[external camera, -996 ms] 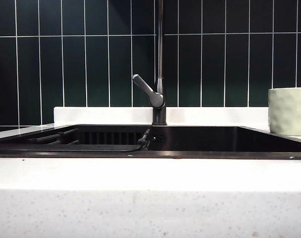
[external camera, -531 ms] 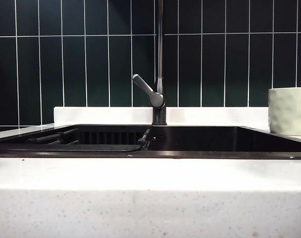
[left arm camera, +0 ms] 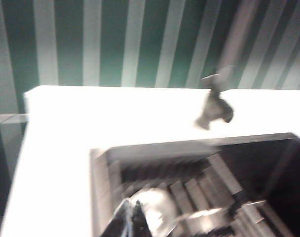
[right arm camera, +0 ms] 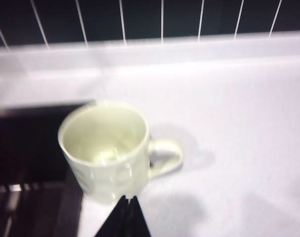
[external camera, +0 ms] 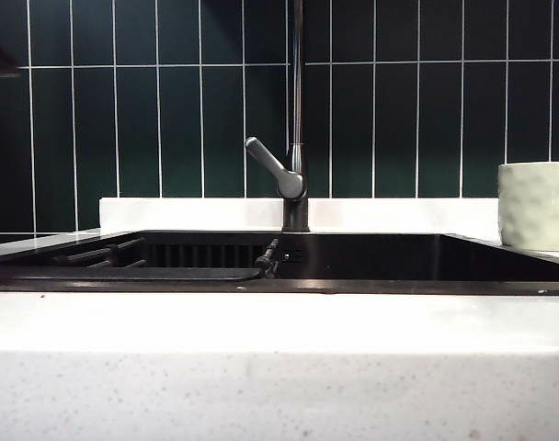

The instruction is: Pick up the mug next to the sink, go to the faucet to get some water, pour the water into the sink, and finally put the mug back to its place.

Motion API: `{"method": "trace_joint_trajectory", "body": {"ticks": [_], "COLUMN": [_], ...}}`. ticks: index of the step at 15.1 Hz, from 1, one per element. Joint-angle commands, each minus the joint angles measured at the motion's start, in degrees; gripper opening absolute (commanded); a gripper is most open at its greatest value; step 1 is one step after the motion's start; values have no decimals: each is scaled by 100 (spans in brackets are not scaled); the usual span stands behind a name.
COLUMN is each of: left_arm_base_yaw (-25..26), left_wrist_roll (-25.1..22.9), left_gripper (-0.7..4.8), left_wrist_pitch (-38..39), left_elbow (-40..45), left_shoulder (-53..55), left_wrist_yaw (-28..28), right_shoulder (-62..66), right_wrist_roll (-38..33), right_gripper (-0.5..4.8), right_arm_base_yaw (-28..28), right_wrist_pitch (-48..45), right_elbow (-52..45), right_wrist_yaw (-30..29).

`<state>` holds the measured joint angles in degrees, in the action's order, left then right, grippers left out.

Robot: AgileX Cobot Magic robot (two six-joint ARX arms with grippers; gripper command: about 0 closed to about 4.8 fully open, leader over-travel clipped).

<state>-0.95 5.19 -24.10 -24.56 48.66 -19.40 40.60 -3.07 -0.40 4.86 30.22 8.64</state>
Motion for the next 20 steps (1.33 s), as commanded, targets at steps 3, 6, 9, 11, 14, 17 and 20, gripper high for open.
{"method": "trace_joint_trajectory", "body": {"ticks": [3,6,9,11,14,17,20], "left_arm_base_yaw": [-2,-37,-103,-118,-225,-275,-275], "left_wrist_roll": [-278,-629,-815,-813,-822,-822,-822], "left_gripper": [93,93,100,103,103,103,103], "left_wrist_pitch": [-678,-680,-684,-684,-931,-1384,-1600], "left_elbow": [-444,-743,-1051,-1185,-1296,-1307,-1322], "left_shoulder": [1255,1956,2645,2935,3134,3145,3145], "left_wrist_yaw": [-267,-271,-531,-551,-549,-527,-527], "right_shoulder": [940,1473,1954,2347,2955,3351,3650], "right_wrist_roll": [7,9,9,11,13,11,11], "right_gripper": [181,182,182,225,230,230,230], "right_arm_base_yaw": [-474,-839,-839,-848,-846,-846,-848], "right_wrist_pitch": [-339,-772,-1440,-1609,-2223,-2710,-2874], "right_elbow": [70,68,68,66,63,66,63], "right_wrist_yaw": [26,28,26,26,-203,-280,-278]}}
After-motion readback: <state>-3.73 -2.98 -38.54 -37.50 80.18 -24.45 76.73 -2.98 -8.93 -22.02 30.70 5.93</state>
